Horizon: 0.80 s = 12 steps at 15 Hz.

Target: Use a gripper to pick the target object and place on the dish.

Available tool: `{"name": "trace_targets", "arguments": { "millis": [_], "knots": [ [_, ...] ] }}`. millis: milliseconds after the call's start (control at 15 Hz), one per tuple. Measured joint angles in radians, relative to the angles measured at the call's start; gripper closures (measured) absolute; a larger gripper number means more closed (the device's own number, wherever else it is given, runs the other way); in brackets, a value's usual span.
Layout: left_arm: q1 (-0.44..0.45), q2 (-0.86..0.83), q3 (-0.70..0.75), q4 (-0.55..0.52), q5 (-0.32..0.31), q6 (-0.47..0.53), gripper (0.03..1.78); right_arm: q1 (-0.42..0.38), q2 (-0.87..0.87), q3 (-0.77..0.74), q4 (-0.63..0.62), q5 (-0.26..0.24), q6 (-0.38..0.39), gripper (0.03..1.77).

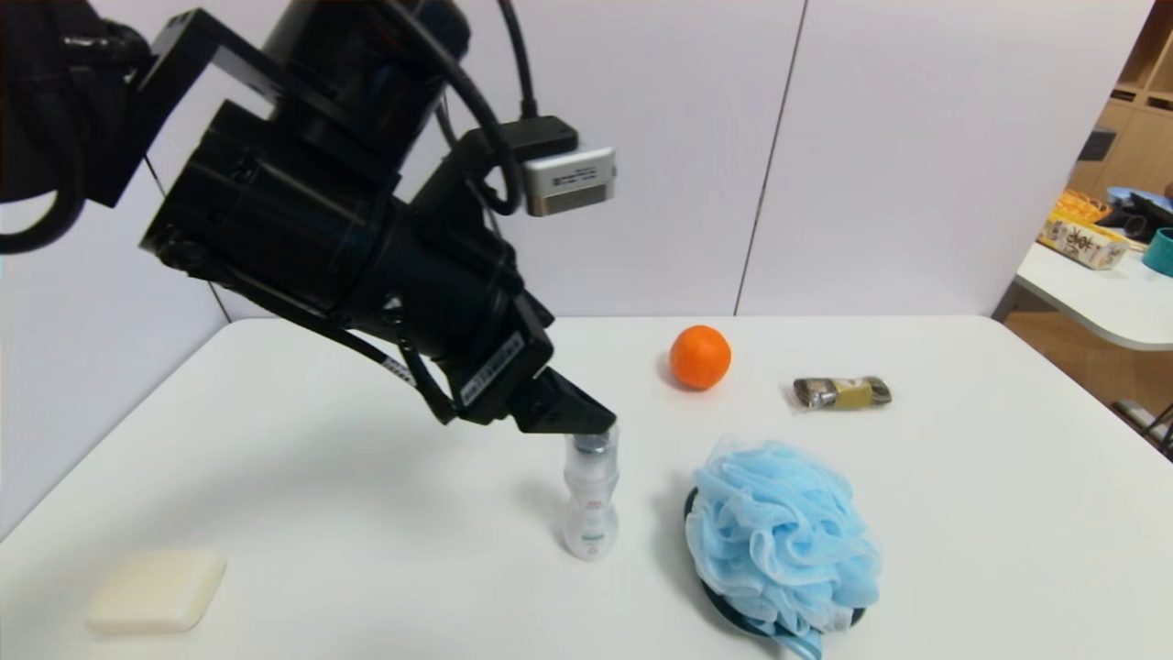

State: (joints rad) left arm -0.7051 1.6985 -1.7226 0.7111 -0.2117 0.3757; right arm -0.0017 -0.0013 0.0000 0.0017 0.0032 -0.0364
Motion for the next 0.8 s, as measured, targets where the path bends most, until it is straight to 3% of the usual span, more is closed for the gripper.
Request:
{"name": "trace_targets", "arguments": {
  "millis": [133,400,800],
  "knots": [
    [0.081,-0.048,0.114,-0.084,0.000,0.000,0.14,0.000,0.000,0.000,0.000,-0.001,0.000,0.09],
    [0.248,-0.139,0.354,-0.359,0.011,-0.007,0.13,0.000,0.000,0.000,0.000,0.000,0.000,0.09],
    [0.451,-0.345,0.765,-0.731,0.119,-0.067,0.12,0.000,0.000,0.000,0.000,0.000,0.000,0.09]
  ]
}}
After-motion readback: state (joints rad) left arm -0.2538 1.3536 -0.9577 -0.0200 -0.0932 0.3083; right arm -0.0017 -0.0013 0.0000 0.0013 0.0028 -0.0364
